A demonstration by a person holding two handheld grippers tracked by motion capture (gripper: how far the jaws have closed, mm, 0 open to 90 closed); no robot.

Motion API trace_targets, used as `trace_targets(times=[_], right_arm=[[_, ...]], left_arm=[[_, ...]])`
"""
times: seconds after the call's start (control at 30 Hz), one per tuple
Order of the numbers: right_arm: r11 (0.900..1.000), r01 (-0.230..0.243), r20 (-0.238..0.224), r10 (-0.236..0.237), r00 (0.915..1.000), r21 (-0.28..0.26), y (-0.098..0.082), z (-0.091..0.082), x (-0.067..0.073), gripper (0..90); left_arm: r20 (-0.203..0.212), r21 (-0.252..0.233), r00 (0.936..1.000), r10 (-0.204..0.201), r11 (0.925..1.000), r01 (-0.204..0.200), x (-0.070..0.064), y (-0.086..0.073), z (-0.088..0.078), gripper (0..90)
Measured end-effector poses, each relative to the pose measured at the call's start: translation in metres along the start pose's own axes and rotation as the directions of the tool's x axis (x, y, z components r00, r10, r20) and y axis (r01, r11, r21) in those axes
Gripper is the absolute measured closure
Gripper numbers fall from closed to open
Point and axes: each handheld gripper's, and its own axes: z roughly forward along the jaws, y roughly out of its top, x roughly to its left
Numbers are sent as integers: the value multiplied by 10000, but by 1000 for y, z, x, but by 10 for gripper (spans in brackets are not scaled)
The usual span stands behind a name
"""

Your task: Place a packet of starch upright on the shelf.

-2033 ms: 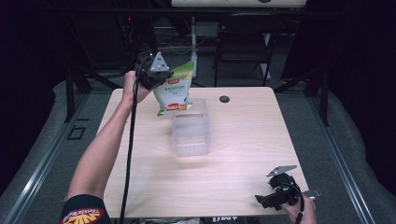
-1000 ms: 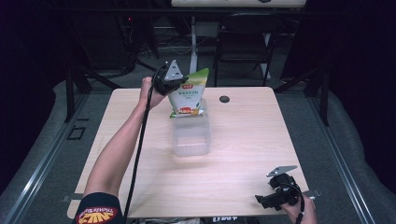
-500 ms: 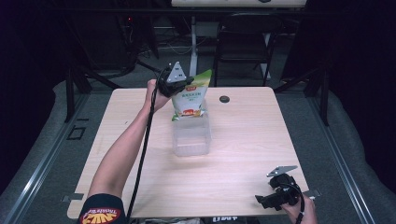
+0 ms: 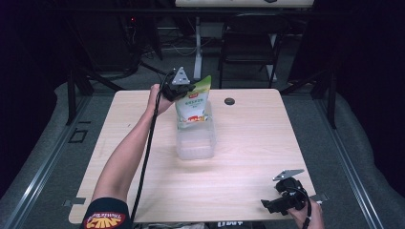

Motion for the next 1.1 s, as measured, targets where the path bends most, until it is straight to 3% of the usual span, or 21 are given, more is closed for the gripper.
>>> trace_targets(times=[0.3,0.4,0.43,0.53,0.7,0.73,0.77,0.87,0.93,1.0,1.1], right_arm=[[10000,20,-4,-19,10000,31,0,0,1,46],[10000,46,7,-46,10000,68,1,0,1,46],[10000,21,1,-21,10000,36,0,0,1,46],[10000,18,7,-18,10000,29,0,0,1,46],[10000,31,8,-31,10000,23,0,0,1,46],[10000,24,1,-24,10000,22,0,0,1,46],[10000,25,8,-25,10000,25,0,0,1,46],[10000,57,7,-57,10000,37,0,-1,1,46],[10000,49,11,-49,10000,52,0,-1,1,46],[10000,41,4,-41,10000,47,0,-1,1,46],[10000,54,-22,-54,10000,37,0,0,1,46]], left_arm=[[-166,550,9962,-853,9948,861,8,-4,1,888],[-110,635,9902,-1390,9882,1394,13,-5,2,886],[93,602,9858,-1678,9841,1670,15,-6,2,886],[123,664,9738,-2270,9719,2258,21,-9,3,882],[46,742,9720,-2348,9695,2338,21,-9,3,853],[205,755,9704,-2408,9682,2387,21,-8,2,834],[403,766,9672,-2509,9659,2473,22,-8,2,806],[327,871,9632,-2669,9608,2633,24,-7,-1,622],[69,905,9581,-2863,9544,2845,24,-5,-5,463],[231,968,9473,-3195,9438,3159,25,-4,-9,349],[237,1223,9388,-3436,9330,3384,25,-3,-18,201]])
